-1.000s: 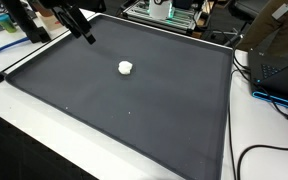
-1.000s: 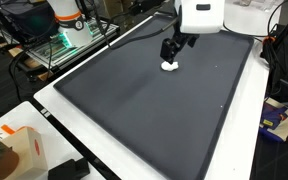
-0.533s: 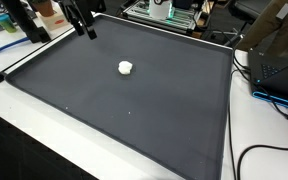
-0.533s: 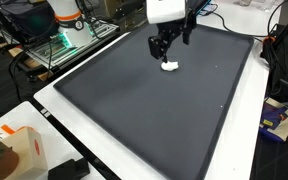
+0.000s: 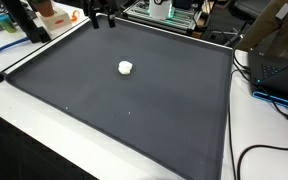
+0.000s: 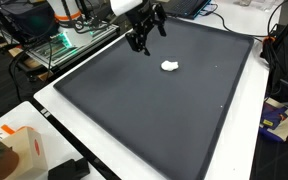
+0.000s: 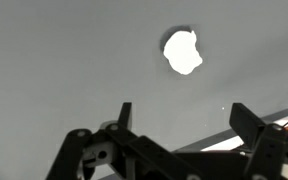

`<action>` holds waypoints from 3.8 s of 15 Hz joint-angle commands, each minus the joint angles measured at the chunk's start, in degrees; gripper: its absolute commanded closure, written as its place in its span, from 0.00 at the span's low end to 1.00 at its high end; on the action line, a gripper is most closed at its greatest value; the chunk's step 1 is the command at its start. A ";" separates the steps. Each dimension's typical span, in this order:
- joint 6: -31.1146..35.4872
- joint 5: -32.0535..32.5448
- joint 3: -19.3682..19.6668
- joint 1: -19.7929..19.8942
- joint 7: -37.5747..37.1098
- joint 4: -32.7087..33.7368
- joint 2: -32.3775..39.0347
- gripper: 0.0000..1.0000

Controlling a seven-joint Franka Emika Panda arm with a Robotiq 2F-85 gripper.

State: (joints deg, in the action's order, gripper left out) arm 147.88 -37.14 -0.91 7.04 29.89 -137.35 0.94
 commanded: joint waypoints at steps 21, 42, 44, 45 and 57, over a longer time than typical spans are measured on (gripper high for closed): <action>-10.01 29.92 -8.16 -1.98 -21.84 -22.16 -35.05 0.00; -34.48 19.30 -2.54 -18.22 -22.88 -19.92 -42.57 0.00; -32.04 16.04 -3.35 -17.72 -28.59 -19.30 -41.73 0.00; -30.96 15.11 -3.90 -17.29 -31.60 -18.75 -41.34 0.00; -28.87 14.51 -3.61 -14.67 -38.19 -13.46 -38.60 0.05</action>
State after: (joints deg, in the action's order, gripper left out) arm 118.16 -21.96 -3.89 -8.34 -7.15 -151.34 -38.47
